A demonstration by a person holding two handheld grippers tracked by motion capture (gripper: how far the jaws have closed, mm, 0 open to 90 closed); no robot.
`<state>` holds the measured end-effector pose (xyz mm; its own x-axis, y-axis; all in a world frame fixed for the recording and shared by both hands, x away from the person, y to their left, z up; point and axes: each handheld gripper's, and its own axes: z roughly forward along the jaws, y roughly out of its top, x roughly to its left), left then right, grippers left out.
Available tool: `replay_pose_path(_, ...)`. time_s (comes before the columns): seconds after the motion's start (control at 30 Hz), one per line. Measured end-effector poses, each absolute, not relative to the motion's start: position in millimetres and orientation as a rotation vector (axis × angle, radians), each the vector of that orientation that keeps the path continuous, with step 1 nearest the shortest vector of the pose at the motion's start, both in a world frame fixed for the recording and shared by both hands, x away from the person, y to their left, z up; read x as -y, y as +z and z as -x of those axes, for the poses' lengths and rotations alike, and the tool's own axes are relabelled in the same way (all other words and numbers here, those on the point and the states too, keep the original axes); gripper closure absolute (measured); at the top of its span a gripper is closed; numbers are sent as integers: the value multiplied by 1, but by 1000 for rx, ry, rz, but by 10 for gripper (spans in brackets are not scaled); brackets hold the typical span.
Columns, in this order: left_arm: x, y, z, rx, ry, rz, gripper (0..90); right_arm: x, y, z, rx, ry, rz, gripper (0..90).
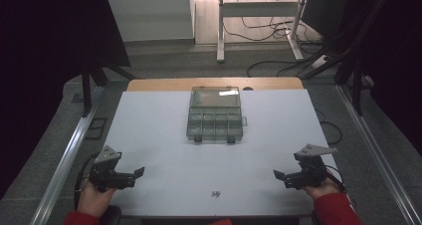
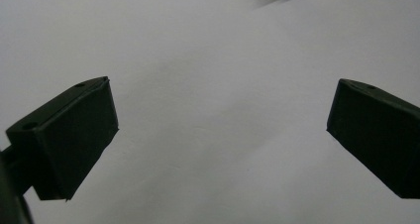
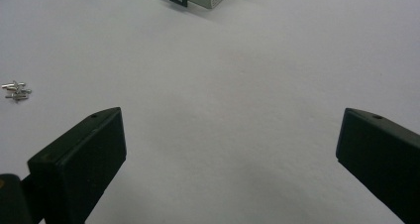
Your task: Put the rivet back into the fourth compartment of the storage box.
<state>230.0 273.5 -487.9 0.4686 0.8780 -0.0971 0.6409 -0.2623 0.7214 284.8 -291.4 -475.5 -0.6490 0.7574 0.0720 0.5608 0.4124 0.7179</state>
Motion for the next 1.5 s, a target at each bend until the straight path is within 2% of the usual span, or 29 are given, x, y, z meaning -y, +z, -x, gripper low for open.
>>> replay_pose_path(0.33,-273,-488,-230,-1255,426,-2014,0,282,-475,-287,-2442,1056,-1120,0)
replay_pose_path(1.17,-273,-489,-230,-1268,423,-2016,3,219,-477,-289,-2652,1013,-993,0)
replay_pose_path(1.5,-272,-489,-231,-1271,424,-2022,5,188,-483,-281,-2737,981,-912,73)
